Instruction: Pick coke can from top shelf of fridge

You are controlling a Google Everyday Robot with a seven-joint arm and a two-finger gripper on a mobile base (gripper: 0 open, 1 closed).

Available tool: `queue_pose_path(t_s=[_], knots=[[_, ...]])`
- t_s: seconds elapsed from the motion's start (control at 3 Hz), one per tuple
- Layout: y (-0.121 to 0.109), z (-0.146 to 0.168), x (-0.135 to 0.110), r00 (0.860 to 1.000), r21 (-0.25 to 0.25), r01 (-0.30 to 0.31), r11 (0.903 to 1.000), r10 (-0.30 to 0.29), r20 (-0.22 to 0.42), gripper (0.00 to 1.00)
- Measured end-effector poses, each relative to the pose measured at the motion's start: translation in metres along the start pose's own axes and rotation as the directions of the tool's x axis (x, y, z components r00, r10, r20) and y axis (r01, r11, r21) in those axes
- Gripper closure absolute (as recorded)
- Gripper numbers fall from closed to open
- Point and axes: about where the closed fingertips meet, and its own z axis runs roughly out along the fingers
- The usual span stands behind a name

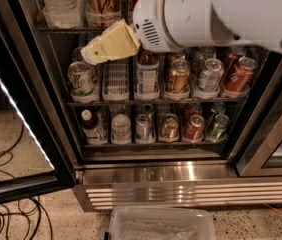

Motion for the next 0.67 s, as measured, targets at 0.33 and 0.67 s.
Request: queue_pose_path(t_s=[0.33, 0.67], knots=[[-0.003, 0.014, 0.018, 1.0, 0.086, -0.004, 0.9963, 0.006, -0.02, 0.0], [-0.006, 0.003, 0.02, 1.0, 0.19, 0.014, 0.9816, -0.015, 0.003, 0.0]])
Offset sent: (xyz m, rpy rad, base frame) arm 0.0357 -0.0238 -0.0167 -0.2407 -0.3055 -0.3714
